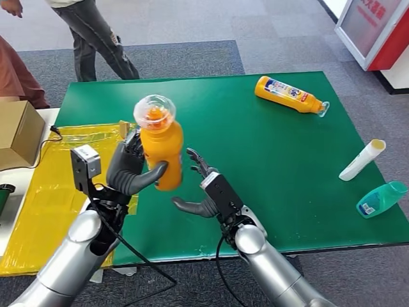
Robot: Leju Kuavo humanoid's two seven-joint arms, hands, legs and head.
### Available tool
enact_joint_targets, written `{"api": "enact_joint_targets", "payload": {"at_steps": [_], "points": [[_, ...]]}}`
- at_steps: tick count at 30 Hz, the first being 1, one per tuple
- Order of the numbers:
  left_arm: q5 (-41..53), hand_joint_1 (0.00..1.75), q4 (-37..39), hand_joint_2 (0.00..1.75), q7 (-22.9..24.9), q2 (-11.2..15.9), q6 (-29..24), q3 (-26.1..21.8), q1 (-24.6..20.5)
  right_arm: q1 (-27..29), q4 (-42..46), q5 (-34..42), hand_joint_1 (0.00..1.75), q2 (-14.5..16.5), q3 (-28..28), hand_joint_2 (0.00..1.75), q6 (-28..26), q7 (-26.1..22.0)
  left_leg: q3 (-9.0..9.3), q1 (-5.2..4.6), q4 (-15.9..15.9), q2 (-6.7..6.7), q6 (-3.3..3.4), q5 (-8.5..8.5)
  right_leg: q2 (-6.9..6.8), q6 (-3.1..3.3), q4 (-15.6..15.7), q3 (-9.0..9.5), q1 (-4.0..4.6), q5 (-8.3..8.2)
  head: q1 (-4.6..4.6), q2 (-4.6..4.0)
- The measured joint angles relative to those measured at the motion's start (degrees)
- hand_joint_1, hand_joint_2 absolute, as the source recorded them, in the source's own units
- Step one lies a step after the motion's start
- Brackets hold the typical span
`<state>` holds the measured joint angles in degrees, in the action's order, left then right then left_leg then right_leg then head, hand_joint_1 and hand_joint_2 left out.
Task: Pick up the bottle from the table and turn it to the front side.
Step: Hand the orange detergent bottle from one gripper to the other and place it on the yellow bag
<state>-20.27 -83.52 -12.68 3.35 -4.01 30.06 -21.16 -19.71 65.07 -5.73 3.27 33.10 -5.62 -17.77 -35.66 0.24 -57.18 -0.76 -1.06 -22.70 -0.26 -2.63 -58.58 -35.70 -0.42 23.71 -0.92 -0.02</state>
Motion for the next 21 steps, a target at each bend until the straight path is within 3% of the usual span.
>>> {"api": "enact_joint_targets", "payload": {"at_steps": [7,12,17,21], "points": [[16.4,1.75,-5.5,1.75,-3.5,1.9,-8.4,-4.7,4.3,2.6,3.5,-0.2,0.00,-0.6,-3.9,1.75,-1.0,0.5,-0.01,0.00,0.0,0.00,0.01,-0.01,0.00,0.00,0.0,0.00,0.00,0.01,-0.01,0.00],[37.7,1.75,-10.1,1.75,-3.5,2.8,-18.5,-6.9,7.9,5.4,6.9,-1.4,0.00,-1.2,-7.0,1.75,-1.8,1.0,-0.01,-0.01,0.0,0.00,0.02,-0.02,0.00,0.00,0.0,0.00,0.00,0.01,-0.01,0.00],[55.5,1.75,-13.5,1.75,0.2,3.5,-23.8,-8.3,11.0,7.4,10.1,-2.8,0.00,-1.5,-9.9,1.75,-1.6,1.2,-0.01,0.00,0.0,0.00,0.01,-0.02,0.00,0.00,0.0,0.00,0.00,0.01,-0.01,0.00],[72.0,1.75,-14.4,1.75,7.3,4.1,-23.6,-8.9,13.0,8.4,12.2,-4.0,0.00,-1.5,-11.9,1.75,-0.8,1.5,-0.01,0.00,0.0,0.00,0.00,0.00,0.00,0.01,0.0,0.00,0.00,0.01,-0.01,0.00]]}}
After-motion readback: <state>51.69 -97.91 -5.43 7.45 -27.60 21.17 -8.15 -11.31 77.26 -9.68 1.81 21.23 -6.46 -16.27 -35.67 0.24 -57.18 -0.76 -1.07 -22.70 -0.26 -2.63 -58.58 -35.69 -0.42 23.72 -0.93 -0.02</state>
